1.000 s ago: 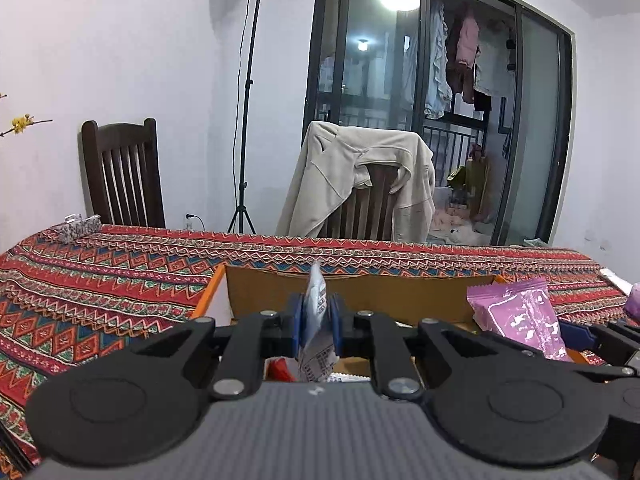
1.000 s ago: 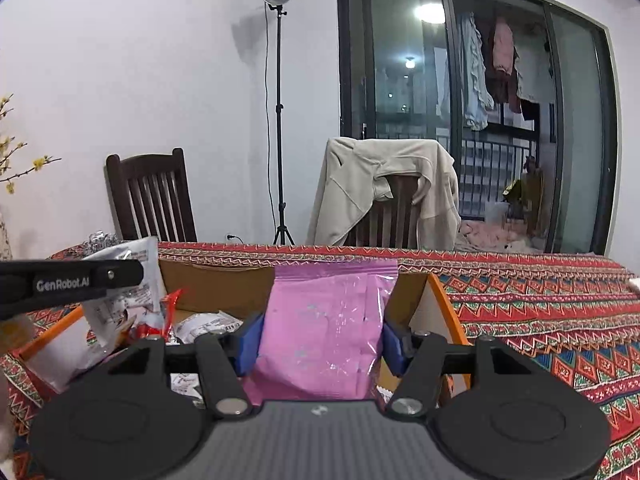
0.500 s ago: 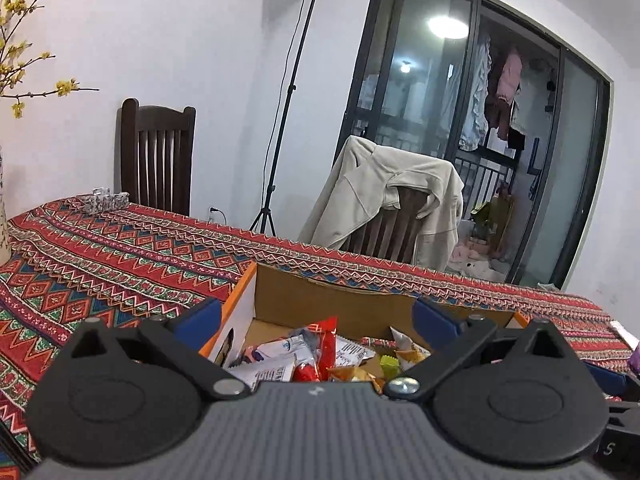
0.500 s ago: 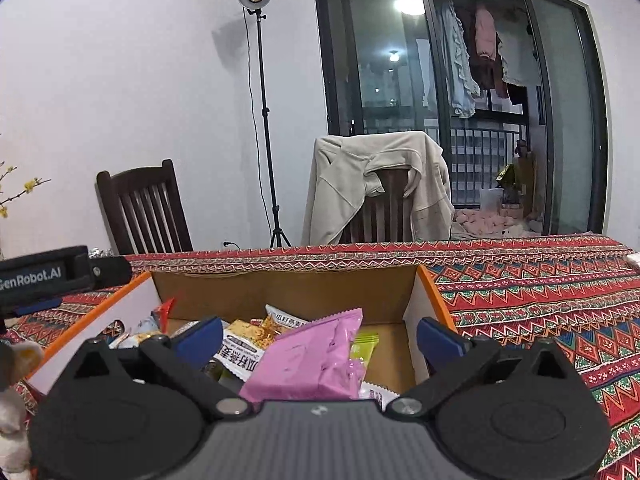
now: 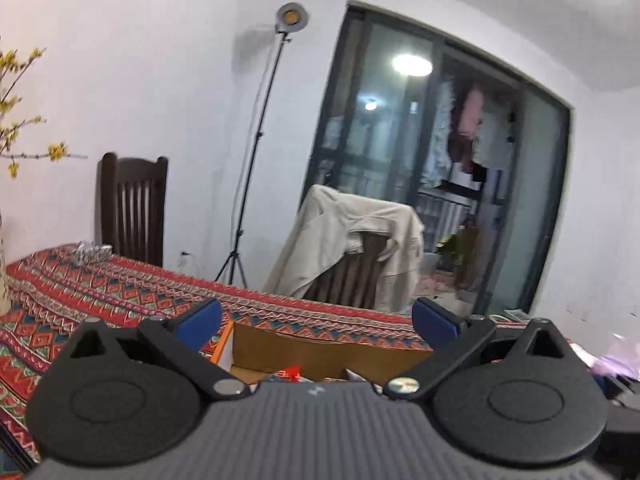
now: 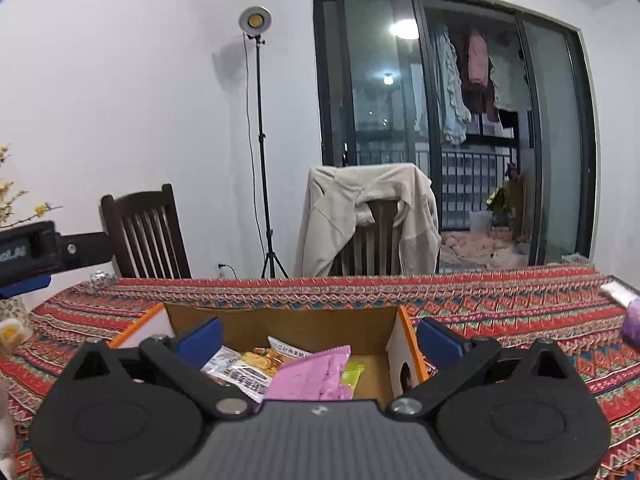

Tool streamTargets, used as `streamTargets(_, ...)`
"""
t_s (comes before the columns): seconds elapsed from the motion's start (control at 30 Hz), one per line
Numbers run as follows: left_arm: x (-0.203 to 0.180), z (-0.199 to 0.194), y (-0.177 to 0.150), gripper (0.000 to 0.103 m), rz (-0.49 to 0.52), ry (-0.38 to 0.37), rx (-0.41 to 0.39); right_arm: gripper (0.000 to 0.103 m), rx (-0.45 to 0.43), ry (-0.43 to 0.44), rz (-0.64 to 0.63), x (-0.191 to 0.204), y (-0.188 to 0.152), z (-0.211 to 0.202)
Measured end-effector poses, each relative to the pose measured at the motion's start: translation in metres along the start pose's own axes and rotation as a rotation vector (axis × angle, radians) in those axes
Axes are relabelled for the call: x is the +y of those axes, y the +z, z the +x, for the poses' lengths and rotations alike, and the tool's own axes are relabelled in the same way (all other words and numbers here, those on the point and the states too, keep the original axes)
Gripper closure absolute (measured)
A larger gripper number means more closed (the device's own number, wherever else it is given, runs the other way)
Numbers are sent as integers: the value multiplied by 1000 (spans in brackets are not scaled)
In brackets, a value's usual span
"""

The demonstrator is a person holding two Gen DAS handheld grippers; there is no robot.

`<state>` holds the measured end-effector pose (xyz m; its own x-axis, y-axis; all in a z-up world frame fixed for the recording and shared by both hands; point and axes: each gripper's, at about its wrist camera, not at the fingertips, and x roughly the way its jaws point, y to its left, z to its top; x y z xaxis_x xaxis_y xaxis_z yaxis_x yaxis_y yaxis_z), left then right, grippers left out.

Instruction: Organize snacks

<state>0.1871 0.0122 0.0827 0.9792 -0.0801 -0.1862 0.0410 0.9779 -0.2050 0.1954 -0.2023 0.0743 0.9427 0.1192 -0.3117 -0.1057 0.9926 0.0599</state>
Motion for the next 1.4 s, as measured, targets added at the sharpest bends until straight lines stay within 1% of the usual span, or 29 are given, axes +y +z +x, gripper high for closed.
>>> streamTargets(0.13, 3, -24, -7, 0, 28, -9, 22, 0, 0, 12, -11, 1, -3, -19)
streamTargets(0.3, 14, -52, -24, 0, 49, 18, 51, 0, 35, 16, -24, 0, -17, -39)
streamTargets(0.4, 22, -66, -33, 0, 48, 14, 81, 0, 56, 11, -27, -2, -25, -50)
streamTargets(0.53, 29, -84, -46, 0, 47, 30, 99, 0, 78, 14, -32, 0, -35, -66)
streamTargets(0.67, 35, -100, -55, 0, 48, 24, 119, 0, 98, 20, -34, 1, -48, -82)
streamTargets(1.07, 29, -152, -79, 0, 75, 11, 121, 0, 137, 36, -31, 7, -81, -130)
streamTargets(1.4, 27, -179, -94, 0, 81, -16, 150, 0, 162, 31, -27, 6, -99, -159)
